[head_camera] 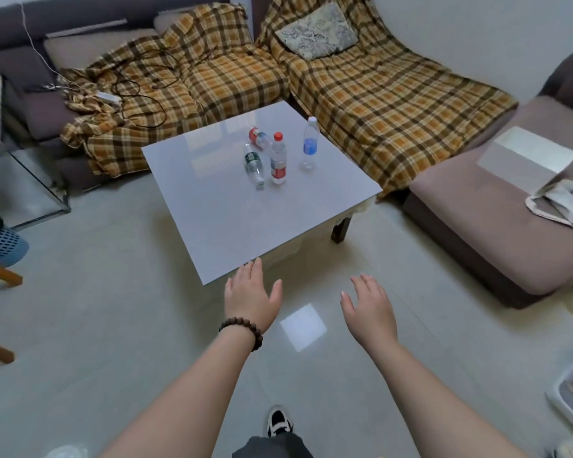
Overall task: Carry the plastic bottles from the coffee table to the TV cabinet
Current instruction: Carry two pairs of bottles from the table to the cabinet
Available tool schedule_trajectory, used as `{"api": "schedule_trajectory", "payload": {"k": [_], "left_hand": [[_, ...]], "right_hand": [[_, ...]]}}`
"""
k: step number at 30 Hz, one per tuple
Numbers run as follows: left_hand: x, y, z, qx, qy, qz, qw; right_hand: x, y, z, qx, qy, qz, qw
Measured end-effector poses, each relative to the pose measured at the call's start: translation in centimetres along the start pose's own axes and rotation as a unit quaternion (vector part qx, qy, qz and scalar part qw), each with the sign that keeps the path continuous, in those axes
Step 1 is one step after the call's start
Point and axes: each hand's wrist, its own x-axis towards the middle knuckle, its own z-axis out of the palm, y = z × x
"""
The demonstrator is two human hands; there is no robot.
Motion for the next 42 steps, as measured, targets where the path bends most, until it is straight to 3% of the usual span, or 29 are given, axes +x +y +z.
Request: {"api": "schedule_trajectory", "payload": {"k": [13,26,33,42], "left_hand": [[17.8,5.5,-0.1,-0.027,0.022,-0.045,0.998],[35.3,14.8,1.2,-0.125,0.079,-0.237,0.96],[41.2,16.0,1.9,-0.156,0.084,-0.273,0.946],[48.8,14.0,4.3,-0.271,0.042,-0.296,0.915]], "right_hand": [[20.1,-2.3,-2.6,-0.005,-0.028,-0.059,0.998],[46.0,0.3,-9.1,-0.016,-0.104,-0.137,0.985],[52.9,-1.3,-8.3,-0.009,-0.145,-0.151,0.978],[60.1,-3.7,-4.9,-0.014,-0.181,-0.151,0.972]]}}
